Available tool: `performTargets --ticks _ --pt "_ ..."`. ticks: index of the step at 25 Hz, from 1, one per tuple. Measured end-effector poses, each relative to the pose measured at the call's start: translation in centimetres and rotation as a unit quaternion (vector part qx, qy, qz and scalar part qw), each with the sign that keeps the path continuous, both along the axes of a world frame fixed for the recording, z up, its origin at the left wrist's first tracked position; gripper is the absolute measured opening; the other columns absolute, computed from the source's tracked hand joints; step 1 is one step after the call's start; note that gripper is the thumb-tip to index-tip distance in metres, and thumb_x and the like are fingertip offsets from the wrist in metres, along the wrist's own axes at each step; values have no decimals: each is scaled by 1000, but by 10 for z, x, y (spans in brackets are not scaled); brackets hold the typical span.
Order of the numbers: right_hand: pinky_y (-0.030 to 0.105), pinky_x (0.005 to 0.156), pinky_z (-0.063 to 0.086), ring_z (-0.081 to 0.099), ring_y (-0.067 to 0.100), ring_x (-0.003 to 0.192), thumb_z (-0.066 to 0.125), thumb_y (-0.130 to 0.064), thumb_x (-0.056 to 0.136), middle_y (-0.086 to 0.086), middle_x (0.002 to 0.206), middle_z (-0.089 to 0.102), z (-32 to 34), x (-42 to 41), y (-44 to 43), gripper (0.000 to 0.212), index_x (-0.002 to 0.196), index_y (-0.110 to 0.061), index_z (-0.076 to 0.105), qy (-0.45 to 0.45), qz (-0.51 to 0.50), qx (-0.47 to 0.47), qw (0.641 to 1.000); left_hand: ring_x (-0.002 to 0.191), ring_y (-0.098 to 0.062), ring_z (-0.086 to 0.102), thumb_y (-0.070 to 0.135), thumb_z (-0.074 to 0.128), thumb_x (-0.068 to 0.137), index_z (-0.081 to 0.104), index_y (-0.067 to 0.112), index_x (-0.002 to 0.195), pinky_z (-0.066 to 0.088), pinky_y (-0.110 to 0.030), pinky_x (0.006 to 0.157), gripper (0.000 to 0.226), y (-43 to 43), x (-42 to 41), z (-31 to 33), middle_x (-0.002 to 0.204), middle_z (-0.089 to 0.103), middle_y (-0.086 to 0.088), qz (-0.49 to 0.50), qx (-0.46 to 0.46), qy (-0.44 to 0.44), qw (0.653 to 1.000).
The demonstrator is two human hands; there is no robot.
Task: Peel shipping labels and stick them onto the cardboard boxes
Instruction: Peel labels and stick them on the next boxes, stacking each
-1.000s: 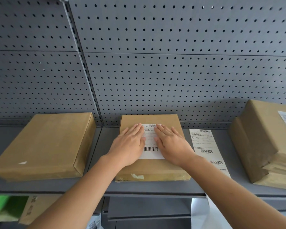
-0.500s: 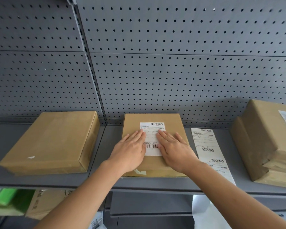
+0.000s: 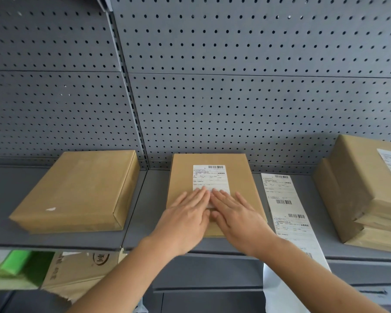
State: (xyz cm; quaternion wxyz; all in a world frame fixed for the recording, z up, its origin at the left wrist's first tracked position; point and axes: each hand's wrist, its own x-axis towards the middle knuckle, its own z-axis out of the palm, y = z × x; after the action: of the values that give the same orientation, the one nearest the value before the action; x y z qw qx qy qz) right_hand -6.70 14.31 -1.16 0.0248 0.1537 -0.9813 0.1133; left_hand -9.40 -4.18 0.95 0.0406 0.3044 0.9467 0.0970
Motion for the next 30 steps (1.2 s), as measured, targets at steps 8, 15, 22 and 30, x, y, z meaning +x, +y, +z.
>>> performTargets --ticks 8,15,22,30 --pt "41 125 6 14 6 151 13 -48 102 -11 163 19 -10 20 19 62 156 -22 26 21 -34 19 999 155 -3 -12 49 -5 99 -10 24 159 -8 -29 125 66 -22 10 -16 168 -14 10 18 -45 10 999" --pt "28 122 2 5 5 152 27 -50 102 -12 165 12 -7 31 52 63 159 -21 19 -32 -144 -108 983 156 -6 -4 55 13 105 -9 24 162 7 -28 125 68 -55 7 -20 168 -15 12 164 63 -68 982" --pt "25 87 45 56 5 112 54 -48 96 -15 131 57 -3 19 41 52 143 -32 39 -173 -294 -473 812 136 -12 47 56 49 100 35 38 153 37 -35 109 58 -35 18 -27 138 55 25 306 415 -298 804" --pt "28 81 47 59 5 104 57 -41 96 -16 116 63 38 38 56 41 135 -31 49 -112 -319 -528 779 99 17 52 46 51 102 48 48 128 38 -23 87 26 -10 35 19 109 57 39 272 481 -230 801"
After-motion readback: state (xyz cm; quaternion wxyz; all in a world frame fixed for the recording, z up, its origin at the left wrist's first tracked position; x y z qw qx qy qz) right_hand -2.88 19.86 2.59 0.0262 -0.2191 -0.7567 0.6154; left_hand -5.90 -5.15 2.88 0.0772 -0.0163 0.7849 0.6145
